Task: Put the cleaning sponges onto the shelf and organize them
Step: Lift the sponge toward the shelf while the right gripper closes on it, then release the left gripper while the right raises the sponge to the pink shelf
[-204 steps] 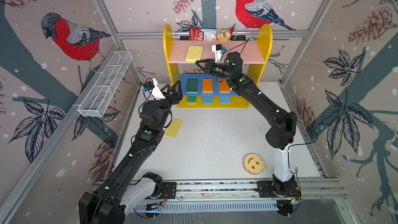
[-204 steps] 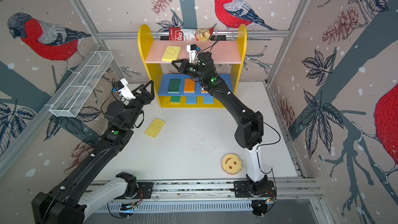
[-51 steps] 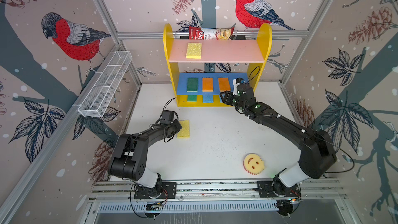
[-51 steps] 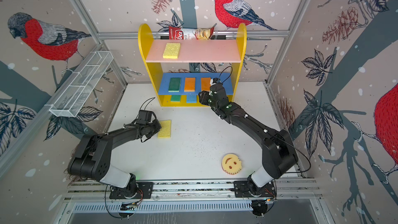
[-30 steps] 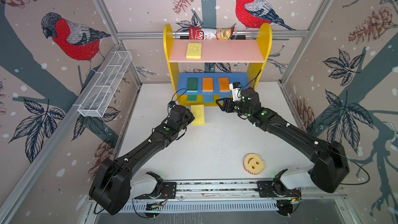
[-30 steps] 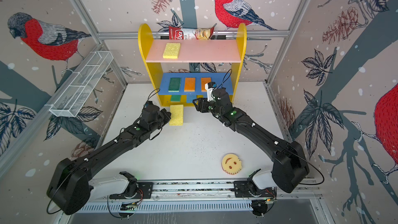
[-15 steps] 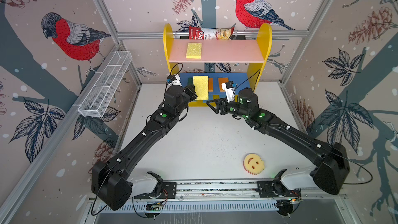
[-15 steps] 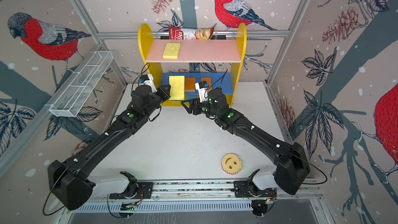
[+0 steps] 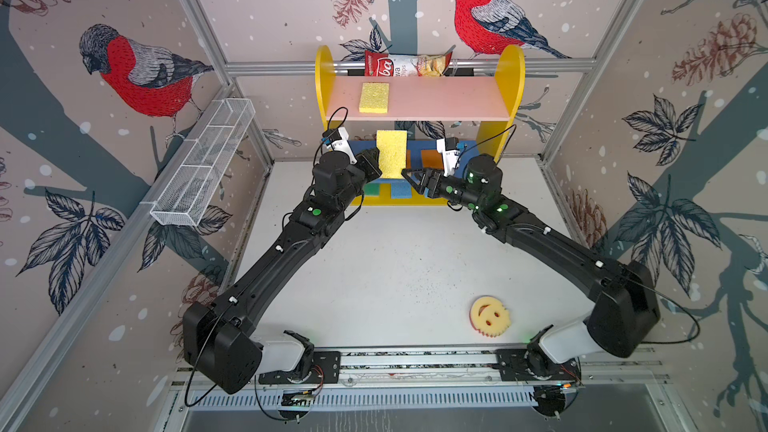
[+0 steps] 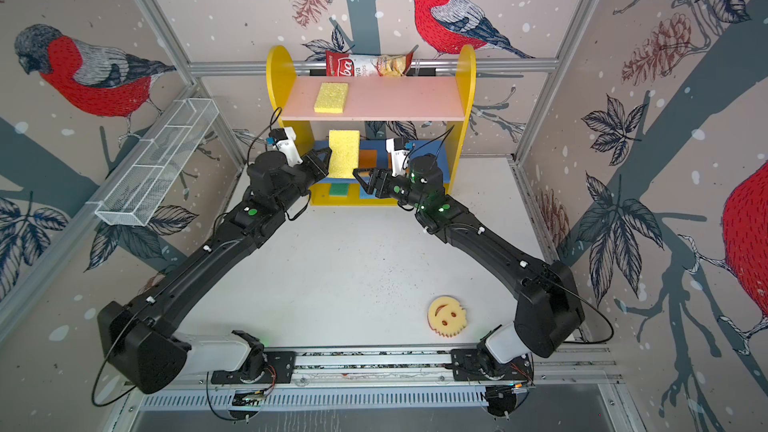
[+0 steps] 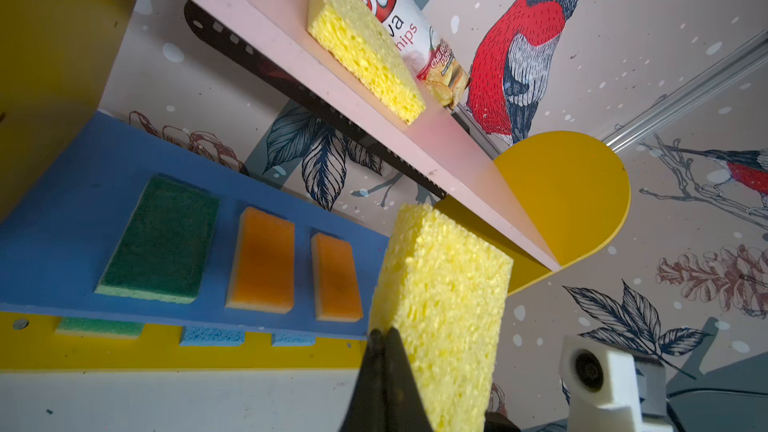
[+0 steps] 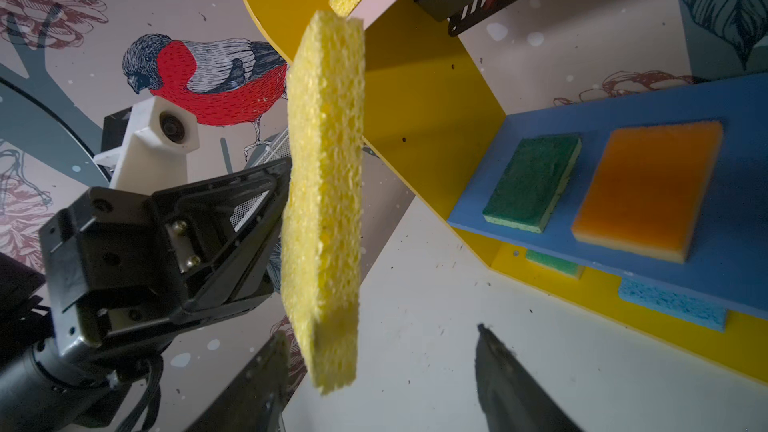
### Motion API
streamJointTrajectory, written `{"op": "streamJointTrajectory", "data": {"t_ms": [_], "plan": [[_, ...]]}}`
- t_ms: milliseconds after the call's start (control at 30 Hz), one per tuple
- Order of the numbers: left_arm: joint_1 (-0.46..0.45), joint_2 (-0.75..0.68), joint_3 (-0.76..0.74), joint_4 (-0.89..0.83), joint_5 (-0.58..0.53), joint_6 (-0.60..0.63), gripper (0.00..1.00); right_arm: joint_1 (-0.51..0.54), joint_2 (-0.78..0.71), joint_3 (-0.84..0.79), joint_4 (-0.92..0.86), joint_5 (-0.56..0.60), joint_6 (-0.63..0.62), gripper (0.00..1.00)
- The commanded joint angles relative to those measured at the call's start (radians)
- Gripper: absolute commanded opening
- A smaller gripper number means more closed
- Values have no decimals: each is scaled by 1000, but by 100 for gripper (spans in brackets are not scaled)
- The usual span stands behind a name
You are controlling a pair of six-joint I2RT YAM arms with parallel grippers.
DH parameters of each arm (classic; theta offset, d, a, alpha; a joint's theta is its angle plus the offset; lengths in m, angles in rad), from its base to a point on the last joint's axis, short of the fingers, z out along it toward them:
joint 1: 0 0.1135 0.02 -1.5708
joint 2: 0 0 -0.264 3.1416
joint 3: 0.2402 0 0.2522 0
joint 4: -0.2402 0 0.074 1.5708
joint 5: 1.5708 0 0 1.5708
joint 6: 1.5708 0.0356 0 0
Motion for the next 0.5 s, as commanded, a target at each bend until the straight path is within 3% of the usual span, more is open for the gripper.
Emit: {"op": "streamJointTrajectory", "data": {"t_ms": [0,233,400,433,467], "plan": [[5,4,6,59,36,-7,0,1,23,28,84,-60,50,66],[15,14,7,75,44,-17,0,7,53,37,151,-105,111,47],[20,15,6,92,62,-17,0,31,43,46,111,-44,72,2],[21,14,5,96,66,-14,0,29,38,54,104,-34,60,0],[21,10,0,104,71,-12,9,25,36,71,83,-20,40,0]]}}
